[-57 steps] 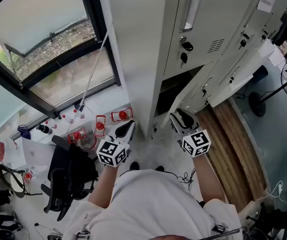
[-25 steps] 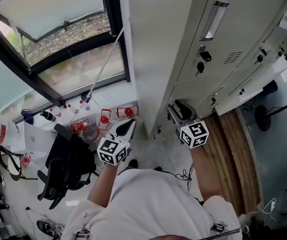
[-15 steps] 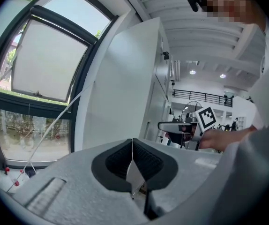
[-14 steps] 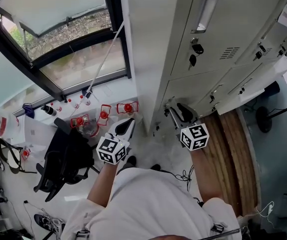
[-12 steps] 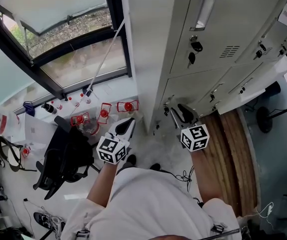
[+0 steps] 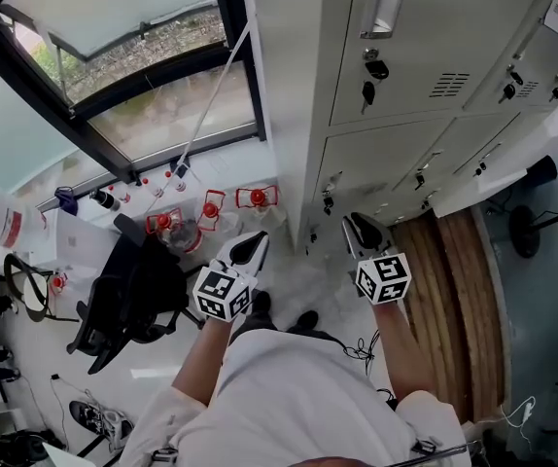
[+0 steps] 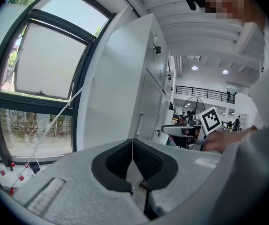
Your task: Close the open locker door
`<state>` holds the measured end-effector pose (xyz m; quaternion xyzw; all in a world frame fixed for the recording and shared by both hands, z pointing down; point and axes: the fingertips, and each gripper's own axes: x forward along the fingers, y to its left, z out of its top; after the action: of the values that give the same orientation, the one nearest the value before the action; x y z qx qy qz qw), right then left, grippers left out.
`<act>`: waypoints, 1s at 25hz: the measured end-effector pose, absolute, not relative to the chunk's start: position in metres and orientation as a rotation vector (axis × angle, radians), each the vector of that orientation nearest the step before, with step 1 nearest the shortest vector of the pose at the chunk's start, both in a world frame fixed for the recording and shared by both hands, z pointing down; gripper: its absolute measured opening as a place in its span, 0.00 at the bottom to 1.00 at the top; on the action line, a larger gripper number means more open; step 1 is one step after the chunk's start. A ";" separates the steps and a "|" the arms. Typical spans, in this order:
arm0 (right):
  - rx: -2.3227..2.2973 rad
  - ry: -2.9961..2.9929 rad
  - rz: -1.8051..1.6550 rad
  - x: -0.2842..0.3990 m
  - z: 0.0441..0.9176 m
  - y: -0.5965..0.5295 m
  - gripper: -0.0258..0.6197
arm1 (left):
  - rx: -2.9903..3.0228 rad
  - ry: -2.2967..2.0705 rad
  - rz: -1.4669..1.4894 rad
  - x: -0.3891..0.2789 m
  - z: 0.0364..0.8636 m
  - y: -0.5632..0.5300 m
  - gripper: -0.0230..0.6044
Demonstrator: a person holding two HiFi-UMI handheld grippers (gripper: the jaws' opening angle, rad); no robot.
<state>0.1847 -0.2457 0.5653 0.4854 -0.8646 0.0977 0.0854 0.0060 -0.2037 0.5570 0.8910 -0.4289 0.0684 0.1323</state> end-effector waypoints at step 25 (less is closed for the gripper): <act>1.755 -2.463 0.215 0.175 0.519 -0.208 0.04 | 2.751 -1.030 0.137 -0.014 0.523 -0.214 0.06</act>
<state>0.1746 -0.2079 0.5192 0.5780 -0.8111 0.0707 0.0548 -0.0135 -0.2143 0.5233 0.9308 -0.3485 0.0462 0.1001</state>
